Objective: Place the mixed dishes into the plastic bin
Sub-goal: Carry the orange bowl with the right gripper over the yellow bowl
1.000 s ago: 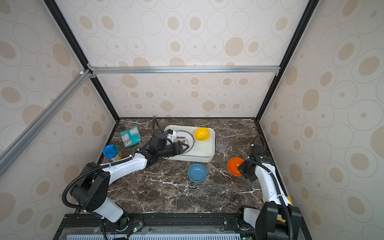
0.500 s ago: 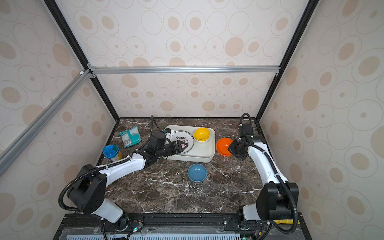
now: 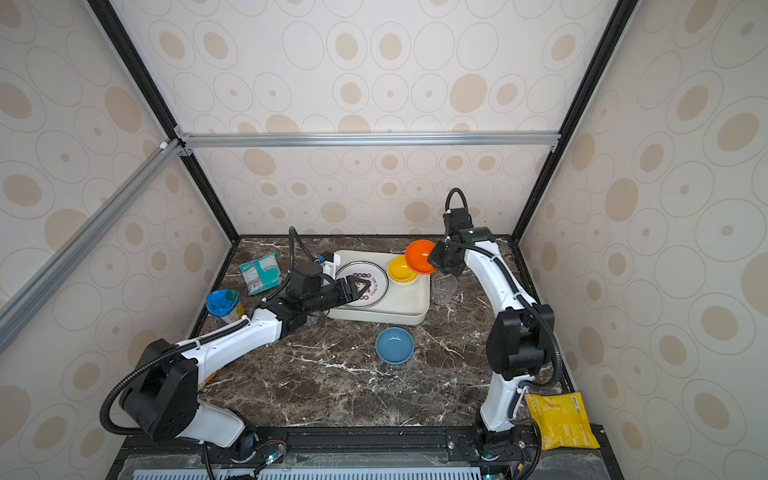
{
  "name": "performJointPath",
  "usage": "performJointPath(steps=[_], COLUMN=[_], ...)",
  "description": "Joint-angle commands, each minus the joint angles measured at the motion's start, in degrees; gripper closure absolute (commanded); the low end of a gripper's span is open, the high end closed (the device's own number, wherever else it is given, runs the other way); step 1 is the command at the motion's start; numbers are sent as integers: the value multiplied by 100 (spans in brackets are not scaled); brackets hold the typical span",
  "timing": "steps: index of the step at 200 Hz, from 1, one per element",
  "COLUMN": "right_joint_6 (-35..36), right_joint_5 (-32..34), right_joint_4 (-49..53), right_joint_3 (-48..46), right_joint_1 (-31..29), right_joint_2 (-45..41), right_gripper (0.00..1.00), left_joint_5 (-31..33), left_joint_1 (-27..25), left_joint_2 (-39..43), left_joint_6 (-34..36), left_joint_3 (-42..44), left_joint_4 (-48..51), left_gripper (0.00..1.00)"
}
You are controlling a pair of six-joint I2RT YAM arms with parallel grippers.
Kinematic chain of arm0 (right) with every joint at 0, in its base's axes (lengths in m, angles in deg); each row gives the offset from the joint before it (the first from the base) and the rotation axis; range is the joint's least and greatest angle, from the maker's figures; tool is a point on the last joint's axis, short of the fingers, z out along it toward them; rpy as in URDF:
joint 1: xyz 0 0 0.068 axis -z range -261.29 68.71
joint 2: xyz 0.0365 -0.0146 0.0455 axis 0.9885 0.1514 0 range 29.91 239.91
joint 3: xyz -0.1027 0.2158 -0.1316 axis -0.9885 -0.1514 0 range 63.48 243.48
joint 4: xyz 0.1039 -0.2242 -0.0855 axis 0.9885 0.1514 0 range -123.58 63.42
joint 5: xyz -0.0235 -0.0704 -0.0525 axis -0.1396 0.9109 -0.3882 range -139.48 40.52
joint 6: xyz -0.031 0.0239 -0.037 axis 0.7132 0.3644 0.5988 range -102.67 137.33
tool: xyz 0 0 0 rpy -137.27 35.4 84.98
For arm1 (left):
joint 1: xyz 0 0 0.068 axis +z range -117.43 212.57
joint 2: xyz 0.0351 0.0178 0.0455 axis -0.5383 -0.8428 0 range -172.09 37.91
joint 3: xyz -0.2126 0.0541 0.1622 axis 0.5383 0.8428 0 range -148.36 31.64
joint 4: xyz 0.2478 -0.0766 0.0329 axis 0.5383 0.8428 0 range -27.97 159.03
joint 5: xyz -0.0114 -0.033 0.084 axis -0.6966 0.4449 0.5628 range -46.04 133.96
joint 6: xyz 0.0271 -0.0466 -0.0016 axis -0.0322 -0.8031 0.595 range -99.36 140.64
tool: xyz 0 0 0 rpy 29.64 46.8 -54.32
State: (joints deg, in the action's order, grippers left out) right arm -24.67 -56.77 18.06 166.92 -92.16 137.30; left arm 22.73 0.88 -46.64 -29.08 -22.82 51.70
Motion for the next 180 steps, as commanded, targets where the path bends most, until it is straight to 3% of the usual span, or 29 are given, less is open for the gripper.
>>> performJointPath(steps=[1, 60, 180], right_joint_6=[-11, 55, 60], right_joint_5=[-53, -108, -163], right_joint_4=[204, 610, 642], right_joint_3=[600, 1847, 1925], right_joint_1=[-98, -257, -316], right_joint_2=[424, 1520, 2114], right_gripper=[100, 100, 100], left_joint_5=[113, 178, 141], left_joint_1=[65, 145, 215], left_joint_2=[164, 332, 374], left_joint_6=[-2, -55, -72], left_joint_3=[82, 250, 297], left_joint_4=[22, 54, 55], left_gripper=[33, 33, 33])
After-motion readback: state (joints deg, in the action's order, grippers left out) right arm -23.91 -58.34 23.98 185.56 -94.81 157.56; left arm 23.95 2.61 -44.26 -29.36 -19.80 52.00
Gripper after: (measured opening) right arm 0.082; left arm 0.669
